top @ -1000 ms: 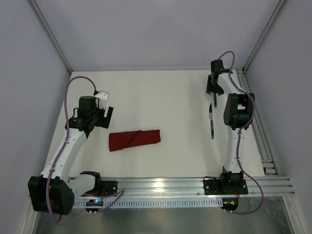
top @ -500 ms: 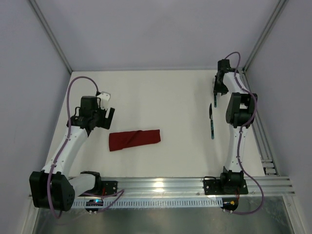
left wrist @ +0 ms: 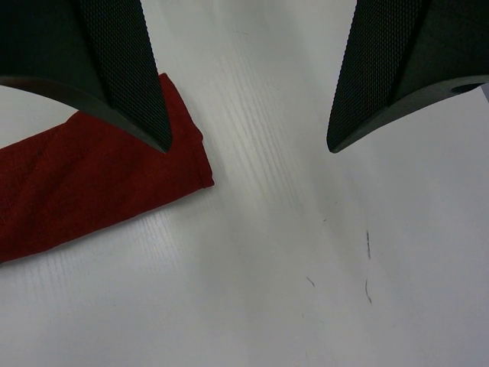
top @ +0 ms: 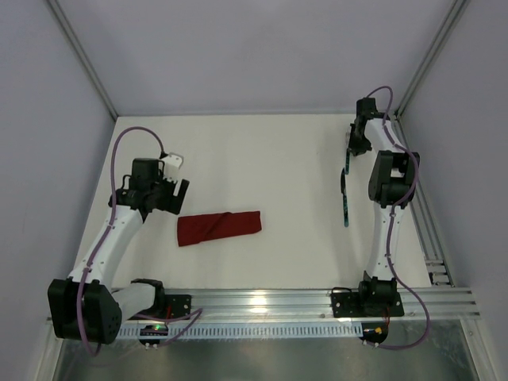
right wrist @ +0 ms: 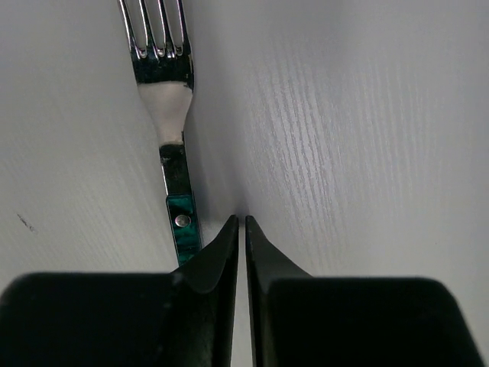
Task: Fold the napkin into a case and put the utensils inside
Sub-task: Pick up the fork from the corner of the board.
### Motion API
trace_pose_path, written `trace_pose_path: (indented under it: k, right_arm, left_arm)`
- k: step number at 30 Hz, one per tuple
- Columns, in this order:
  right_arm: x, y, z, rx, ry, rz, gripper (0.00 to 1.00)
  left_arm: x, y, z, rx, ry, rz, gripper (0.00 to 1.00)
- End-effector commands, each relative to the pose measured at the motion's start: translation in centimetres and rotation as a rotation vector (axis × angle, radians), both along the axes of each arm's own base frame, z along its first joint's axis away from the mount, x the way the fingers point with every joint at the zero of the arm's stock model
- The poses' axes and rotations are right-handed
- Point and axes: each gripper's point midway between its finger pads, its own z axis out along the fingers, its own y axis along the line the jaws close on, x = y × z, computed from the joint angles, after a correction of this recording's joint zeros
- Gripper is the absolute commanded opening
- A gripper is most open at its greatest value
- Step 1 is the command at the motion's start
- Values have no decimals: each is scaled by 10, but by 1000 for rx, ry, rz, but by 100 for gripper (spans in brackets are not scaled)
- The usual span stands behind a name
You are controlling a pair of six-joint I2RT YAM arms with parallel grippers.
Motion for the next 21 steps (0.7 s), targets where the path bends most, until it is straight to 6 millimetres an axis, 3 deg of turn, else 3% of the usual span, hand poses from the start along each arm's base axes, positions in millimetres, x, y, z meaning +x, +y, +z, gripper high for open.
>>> trace_pose_path:
  k: [1,5,9,13,21]
  right_arm:
    - [10,-4,54,-1,-123,-19,11]
    - [22,2,95,31,-243,-12,19]
    - [22,16,105,89,-280,28,36]
    - [18,19,81,105,-226,38,42]
    - [2,17,4,95,-39,33,52]
  left_arm:
    - [0,-6,8,-29,-10,-30,84]
    - [0,-6,6,-26,-3,-33,84]
    - [1,-6,3,-25,3,-36,84]
    - [1,-6,1,-25,7,-38,84]
    - [0,-8,0,-30,14,-44,84]
